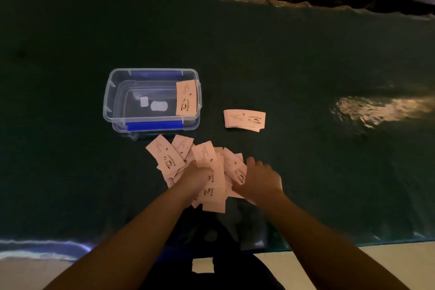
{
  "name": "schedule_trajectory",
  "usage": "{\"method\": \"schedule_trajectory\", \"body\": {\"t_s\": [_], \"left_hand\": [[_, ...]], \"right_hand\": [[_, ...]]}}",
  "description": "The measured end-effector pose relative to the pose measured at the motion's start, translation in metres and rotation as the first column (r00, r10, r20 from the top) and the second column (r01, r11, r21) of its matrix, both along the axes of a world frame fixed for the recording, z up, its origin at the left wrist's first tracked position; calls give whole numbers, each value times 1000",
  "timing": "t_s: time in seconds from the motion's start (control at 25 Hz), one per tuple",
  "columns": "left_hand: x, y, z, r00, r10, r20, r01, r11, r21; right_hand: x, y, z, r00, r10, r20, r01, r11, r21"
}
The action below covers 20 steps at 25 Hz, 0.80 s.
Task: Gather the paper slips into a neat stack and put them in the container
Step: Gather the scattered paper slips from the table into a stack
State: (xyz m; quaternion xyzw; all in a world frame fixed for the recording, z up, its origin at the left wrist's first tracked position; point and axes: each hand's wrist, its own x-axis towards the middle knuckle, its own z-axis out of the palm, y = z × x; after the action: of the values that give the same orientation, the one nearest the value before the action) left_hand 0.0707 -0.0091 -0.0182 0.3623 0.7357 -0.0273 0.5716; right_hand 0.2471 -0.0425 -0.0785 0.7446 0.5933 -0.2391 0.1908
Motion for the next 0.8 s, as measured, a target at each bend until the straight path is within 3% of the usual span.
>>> {"method": "schedule_trajectory", "body": {"t_s": [0.12, 0.28, 0.44, 0.64, 0.8], "left_hand": [[0, 0, -1, 999, 33, 5, -33, 999, -7], [-3, -1, -9, 998, 55, 33, -55, 998, -7], [-1, -1, -15, 997, 45, 61, -44, 999, -23], [4, 3, -20, 995, 52, 81, -52, 999, -2], [19, 6, -20, 992, 88, 89, -84, 996, -43]], "right_hand": [[-8, -21, -2, 954, -269, -134, 263, 963, -58], [-24, -18, 2, 824, -503, -260, 527, 850, 25], [-36, -3, 4, 756, -601, -261, 623, 782, 4], [-33, 8, 4, 619, -652, -437, 686, 720, -102], [-29, 2, -3, 368, -742, -560, 778, 576, -252]]}}
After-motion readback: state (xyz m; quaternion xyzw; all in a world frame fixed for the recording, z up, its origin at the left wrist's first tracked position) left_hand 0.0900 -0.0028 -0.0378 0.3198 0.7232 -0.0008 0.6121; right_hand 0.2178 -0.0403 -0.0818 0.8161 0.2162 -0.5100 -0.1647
